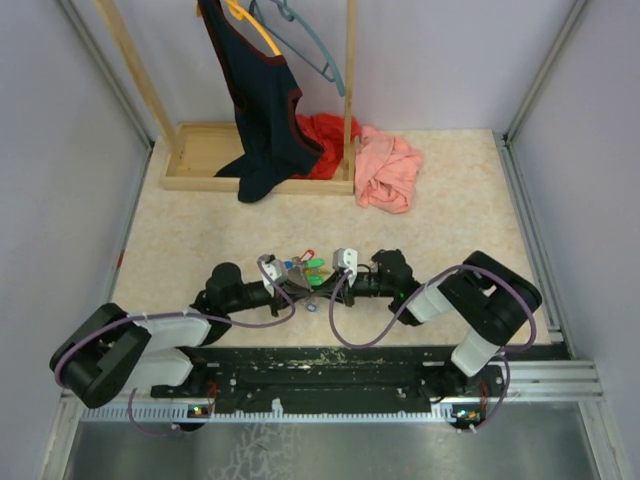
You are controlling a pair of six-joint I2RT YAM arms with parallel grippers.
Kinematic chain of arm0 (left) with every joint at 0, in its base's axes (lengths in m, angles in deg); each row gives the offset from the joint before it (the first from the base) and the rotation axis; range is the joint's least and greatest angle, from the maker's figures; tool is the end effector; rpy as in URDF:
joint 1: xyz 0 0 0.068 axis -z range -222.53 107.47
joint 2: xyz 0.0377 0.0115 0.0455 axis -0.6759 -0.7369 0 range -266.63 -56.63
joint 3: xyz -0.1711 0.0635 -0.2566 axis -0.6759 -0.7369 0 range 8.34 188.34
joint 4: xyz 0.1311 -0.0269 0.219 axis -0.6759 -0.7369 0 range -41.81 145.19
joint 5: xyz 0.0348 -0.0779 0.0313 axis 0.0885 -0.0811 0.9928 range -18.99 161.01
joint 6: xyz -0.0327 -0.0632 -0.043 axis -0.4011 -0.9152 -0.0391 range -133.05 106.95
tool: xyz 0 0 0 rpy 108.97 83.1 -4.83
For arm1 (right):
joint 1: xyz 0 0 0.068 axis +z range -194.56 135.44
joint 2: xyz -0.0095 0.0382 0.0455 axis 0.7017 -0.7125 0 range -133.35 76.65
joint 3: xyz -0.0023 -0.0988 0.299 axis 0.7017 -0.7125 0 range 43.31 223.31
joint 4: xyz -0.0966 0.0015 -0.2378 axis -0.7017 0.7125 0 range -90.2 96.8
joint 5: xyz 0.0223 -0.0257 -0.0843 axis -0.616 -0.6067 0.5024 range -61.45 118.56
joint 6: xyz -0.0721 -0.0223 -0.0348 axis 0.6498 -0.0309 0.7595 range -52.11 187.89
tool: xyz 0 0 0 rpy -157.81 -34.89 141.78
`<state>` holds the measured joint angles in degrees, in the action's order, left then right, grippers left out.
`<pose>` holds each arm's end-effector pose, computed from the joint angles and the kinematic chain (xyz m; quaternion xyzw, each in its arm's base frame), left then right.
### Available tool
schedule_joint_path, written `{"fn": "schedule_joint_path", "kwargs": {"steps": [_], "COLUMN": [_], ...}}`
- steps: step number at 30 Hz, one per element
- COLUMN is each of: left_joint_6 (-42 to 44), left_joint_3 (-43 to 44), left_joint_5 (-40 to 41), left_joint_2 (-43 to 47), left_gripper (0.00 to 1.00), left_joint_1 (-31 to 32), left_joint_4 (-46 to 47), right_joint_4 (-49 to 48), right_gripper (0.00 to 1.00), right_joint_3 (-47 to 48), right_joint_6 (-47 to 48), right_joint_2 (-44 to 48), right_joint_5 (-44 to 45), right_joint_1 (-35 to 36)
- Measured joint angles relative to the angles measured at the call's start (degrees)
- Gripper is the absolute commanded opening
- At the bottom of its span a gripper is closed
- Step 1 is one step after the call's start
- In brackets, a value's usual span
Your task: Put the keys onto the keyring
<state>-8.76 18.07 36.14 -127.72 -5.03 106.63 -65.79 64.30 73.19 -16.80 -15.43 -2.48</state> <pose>0.1490 -0.1667 0.1994 0.4406 0.6136 -0.3952 0.5226 0.1839 0.2340 0.1946 -0.5063 0.5354 0.4600 0.4954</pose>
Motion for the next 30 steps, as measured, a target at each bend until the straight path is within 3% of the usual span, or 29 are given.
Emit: {"fn": "schedule_joint_path", "kwargs": {"steps": [4, 6, 10, 17, 22, 30], "left_joint_6": [0.9, 1.51, 3.15, 6.1, 8.66, 10.62], "left_joint_3": [0.37, 0.7, 2.1, 4.59, 7.54, 9.86], "left_joint_5": [-0.83, -0.96, -0.85, 1.84, 5.44, 8.83], "left_joint_2": [-0.15, -0.02, 1.92, 5.01, 4.7, 2.78], "left_gripper": [0.01, 0.01, 0.01, 0.01, 0.01, 0.01], "left_joint_1": [0.0, 0.0, 0.11, 1.51, 4.7, 6.84], "left_joint_4": [-0.74, -2.1, -6.64, -14.19, -20.2, -24.68], "right_joint_4": [0.74, 3.08, 14.51, 32.37, 37.81, 38.49], "right_gripper": [0.0, 0.07, 0.15, 0.2, 0.2, 0.2], "right_joint_3": [0.0, 0.07, 1.14, 3.87, 4.31, 4.68], "right_joint_6": [0.52, 2.01, 8.17, 17.27, 20.02, 21.68], "right_joint_2": [0.07, 0.87, 6.84, 14.73, 15.41, 15.28], "right_joint_5": [-0.07, -0.02, 1.33, 4.72, 5.09, 4.37], "right_joint_1": [0.0, -0.11, -0.15, -0.37, -0.57, -0.61]}}
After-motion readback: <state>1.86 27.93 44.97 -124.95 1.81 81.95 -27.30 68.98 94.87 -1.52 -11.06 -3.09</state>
